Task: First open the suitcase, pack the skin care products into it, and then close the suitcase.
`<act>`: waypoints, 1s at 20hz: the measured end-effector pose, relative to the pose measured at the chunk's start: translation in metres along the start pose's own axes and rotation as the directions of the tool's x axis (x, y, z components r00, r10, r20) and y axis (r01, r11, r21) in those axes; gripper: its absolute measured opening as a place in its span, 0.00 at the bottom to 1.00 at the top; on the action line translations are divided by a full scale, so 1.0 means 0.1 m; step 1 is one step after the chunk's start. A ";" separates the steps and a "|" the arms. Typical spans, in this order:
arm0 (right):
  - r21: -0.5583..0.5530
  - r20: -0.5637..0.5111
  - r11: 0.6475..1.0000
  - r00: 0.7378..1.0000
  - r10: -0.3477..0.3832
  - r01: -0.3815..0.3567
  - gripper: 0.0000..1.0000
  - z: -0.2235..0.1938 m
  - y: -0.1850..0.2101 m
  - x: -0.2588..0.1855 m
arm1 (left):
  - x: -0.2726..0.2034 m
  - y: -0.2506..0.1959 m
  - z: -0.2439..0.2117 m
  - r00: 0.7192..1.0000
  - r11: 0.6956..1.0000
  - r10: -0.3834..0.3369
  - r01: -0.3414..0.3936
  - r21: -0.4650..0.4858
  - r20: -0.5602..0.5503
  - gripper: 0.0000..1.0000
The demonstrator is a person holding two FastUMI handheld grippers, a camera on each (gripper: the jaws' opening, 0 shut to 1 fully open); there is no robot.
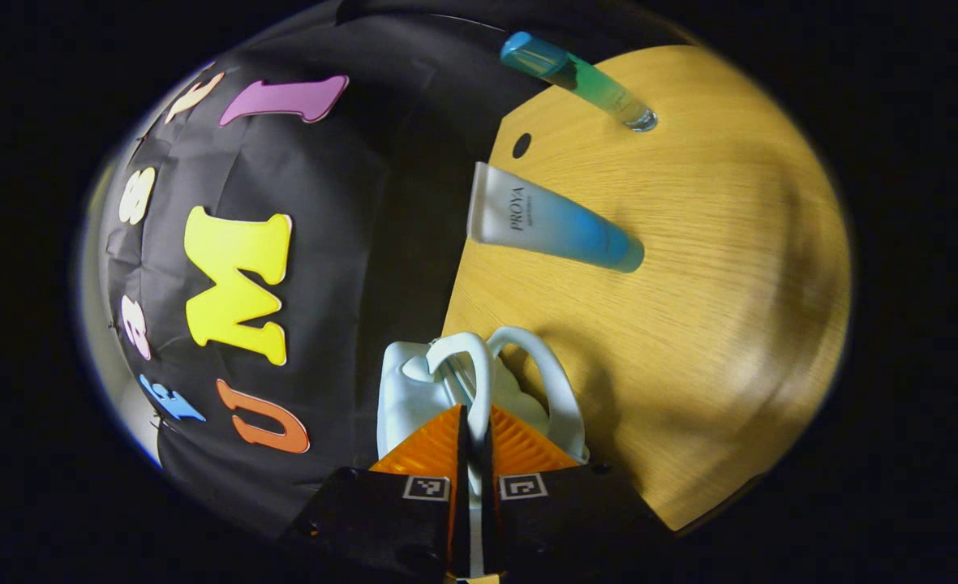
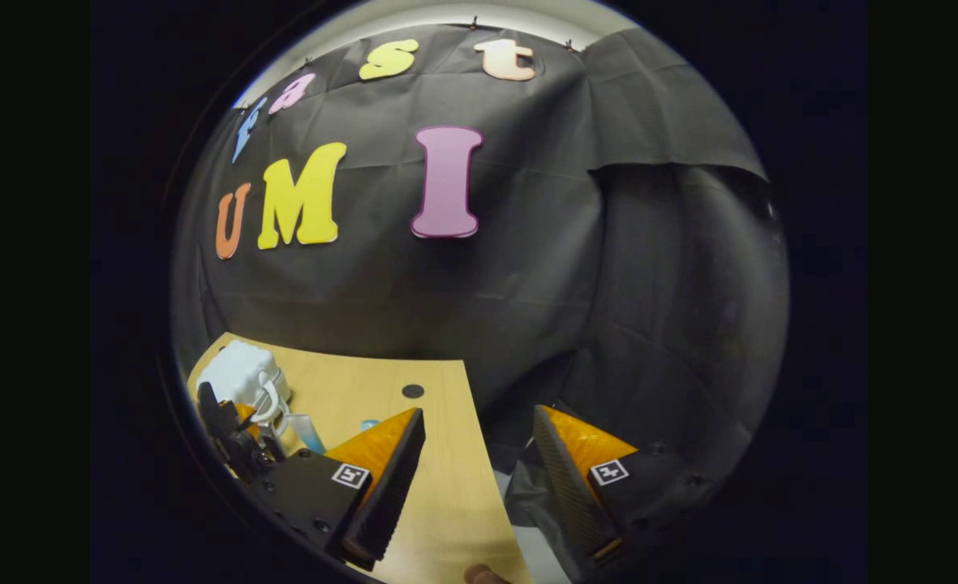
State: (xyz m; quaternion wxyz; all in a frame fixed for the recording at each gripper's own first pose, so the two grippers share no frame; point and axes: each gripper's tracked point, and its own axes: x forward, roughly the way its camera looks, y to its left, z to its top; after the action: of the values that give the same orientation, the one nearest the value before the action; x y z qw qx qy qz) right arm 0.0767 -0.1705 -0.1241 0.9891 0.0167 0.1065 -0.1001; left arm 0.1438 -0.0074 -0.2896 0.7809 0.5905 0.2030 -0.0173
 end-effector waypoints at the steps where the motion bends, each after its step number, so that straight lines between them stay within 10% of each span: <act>1: -0.013 0.006 1.000 1.000 -0.009 0.009 0.79 0.05 0.03 -0.02 | -0.01 0.05 0.03 1.000 0.999 -0.002 0.003 -0.032 0.026 0.08; 10: -0.048 0.102 0.997 0.994 -0.048 0.053 0.80 0.53 0.60 -0.43 | -0.41 0.94 -0.16 0.990 0.912 0.035 0.023 -0.410 0.135 0.03; 20: -0.023 0.154 0.997 0.985 -0.072 0.077 0.80 0.84 1.40 -0.94 | -0.59 2.25 -1.37 0.983 0.529 0.077 0.100 -0.843 0.165 0.02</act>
State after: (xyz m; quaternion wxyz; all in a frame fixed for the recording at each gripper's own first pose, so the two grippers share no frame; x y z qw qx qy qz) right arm 0.0326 -0.0194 -0.0205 0.9901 -0.0093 0.0321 -0.1365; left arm 0.1088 0.1757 -0.0938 0.9840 0.1318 0.1175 0.0246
